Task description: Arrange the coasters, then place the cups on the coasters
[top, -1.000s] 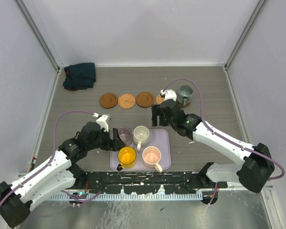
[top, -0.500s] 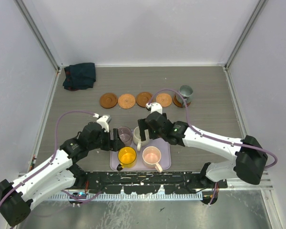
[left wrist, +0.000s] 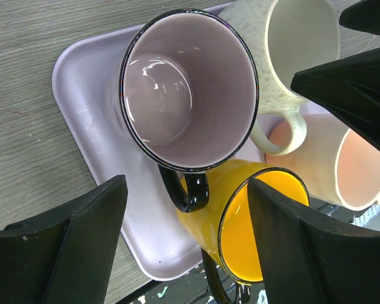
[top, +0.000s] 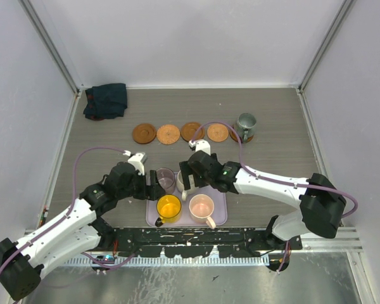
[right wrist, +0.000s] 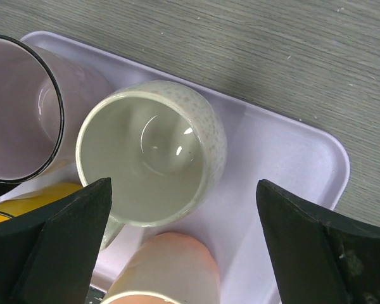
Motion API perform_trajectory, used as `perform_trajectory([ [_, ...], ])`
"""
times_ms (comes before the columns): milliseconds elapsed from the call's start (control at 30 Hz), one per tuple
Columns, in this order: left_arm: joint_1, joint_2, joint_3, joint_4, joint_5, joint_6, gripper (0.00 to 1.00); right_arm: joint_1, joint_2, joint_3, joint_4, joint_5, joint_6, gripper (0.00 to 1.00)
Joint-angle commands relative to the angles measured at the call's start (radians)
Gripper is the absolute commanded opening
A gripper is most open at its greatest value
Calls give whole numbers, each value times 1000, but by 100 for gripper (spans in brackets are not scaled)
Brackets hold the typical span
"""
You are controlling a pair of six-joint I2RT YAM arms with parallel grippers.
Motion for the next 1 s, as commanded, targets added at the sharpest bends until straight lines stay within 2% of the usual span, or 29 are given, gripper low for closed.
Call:
perform_trajectory([
  [0,-4,-5,0,36,-15,4,78,15,-5,21,48,-22,18,100],
  [700,-4,-8,-5,36,-14,6,78,38,-93,-2,83,-34,47,100],
  [967,-4,-15,-5,36,-18,6,79,49,-49,5,42,-61,38,100],
])
